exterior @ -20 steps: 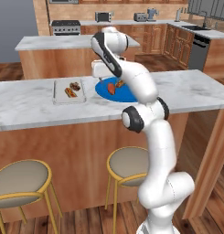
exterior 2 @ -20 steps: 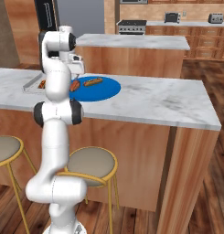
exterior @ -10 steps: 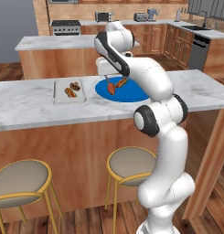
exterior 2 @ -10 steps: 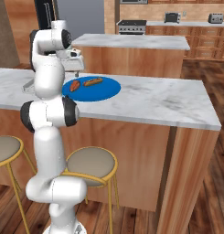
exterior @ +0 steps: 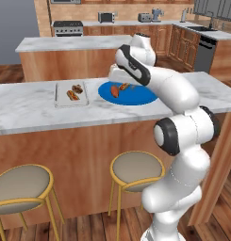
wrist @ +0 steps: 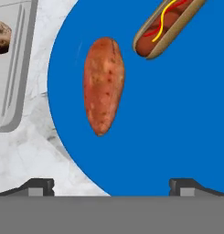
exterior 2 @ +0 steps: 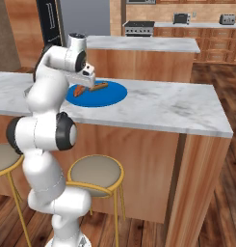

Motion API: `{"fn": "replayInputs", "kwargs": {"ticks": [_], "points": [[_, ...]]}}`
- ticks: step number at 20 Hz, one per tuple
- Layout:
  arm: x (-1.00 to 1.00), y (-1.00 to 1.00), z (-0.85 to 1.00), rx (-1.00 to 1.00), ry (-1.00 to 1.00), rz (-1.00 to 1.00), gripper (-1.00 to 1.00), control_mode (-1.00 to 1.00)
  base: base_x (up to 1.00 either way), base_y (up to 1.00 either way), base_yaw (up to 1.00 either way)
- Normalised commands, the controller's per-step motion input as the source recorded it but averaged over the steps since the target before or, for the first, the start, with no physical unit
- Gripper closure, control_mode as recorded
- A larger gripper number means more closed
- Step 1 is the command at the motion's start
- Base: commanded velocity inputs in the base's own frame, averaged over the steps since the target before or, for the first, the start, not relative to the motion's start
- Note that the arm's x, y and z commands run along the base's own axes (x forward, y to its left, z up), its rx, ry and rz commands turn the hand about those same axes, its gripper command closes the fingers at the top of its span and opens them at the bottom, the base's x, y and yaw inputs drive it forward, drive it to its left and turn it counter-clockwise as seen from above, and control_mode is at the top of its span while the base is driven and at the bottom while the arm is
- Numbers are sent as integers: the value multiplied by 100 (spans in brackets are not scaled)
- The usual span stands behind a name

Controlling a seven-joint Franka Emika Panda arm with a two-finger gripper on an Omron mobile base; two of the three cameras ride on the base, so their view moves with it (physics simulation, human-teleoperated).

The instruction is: Place one cooked food and one vegetable from the large plate to each tupperware container.

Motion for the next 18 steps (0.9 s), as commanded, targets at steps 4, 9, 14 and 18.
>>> {"fn": "replayInputs", "kwargs": {"ticks": [4, 9, 14, 18], "points": [[9, 0, 23, 3, -4, -1, -100, -100, 0, 0, 0], [27, 12, 33, -4, 0, -2, -100, -100, 0, 0, 0], [37, 5, 3, -2, 0, 0, -100, -100, 0, 0, 0], [43, 0, -13, 0, 0, 0, -100, -100, 0, 0, 0]]}}
